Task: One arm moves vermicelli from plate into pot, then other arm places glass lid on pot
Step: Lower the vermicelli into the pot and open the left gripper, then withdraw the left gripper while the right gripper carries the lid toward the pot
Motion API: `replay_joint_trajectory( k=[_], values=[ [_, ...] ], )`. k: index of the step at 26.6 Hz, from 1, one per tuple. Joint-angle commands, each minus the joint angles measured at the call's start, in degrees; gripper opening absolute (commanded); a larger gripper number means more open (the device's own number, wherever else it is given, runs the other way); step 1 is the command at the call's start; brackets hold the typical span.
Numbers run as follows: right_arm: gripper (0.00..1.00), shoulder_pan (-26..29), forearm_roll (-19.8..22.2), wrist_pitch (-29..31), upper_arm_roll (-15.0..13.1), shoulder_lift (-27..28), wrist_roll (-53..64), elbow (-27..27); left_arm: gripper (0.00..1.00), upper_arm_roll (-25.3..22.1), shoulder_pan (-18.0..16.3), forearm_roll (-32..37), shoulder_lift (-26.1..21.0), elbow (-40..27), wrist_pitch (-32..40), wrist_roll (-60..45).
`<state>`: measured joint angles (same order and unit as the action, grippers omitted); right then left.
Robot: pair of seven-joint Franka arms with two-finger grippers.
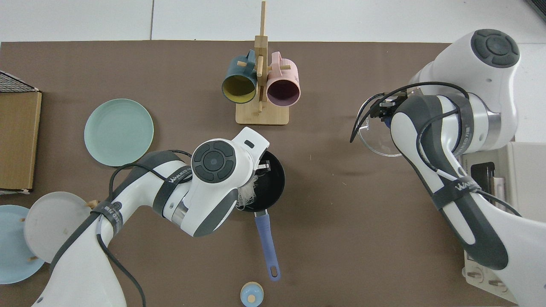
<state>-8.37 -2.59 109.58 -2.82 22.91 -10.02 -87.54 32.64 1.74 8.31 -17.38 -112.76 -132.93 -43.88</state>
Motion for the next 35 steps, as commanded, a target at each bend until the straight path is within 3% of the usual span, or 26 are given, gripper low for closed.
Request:
replay_joint_trajectory(
  k=[1, 7, 16, 22, 30, 35],
  values=[
    [0.0, 0.7, -1.0, -0.2, 0.5, -1.9, 1.1, -1.7, 1.0, 0.2, -0.7, 0.8, 0.2, 0.3, -0.8, -2.2],
    [0.0, 0.7, -1.0, -0.2, 0.5, -1.9, 1.1, -1.7, 1.0, -0.2, -0.8, 0.7, 0.5, 3.7, 3.5, -2.1],
    [0.0, 0.0, -3.1, 0.0, 0.4, -1.9, 0.2, -1.7, 1.0, -0.6, -1.9, 0.7, 1.9, 16.0, 18.9, -0.7],
    [0.0, -3.2, -3.9, 0.5, 0.4, -2.0, -4.7, -1.7, 1.0, -4.4, -2.2, 0.7, 4.5, 21.7, 26.8, 3.0],
    [0.0, -9.0, -4.0, 1.3, 0.5, -2.3, -14.3, -1.4, 1.0, -14.6, -2.5, -5.5, 14.4, 22.1, 32.8, 14.1],
    [0.0, -13.6, -4.1, 2.0, 0.4, -1.9, -21.6, -1.1, 1.0, -18.5, -2.5, -9.0, 16.6, 22.1, 36.8, 20.1]
  ],
)
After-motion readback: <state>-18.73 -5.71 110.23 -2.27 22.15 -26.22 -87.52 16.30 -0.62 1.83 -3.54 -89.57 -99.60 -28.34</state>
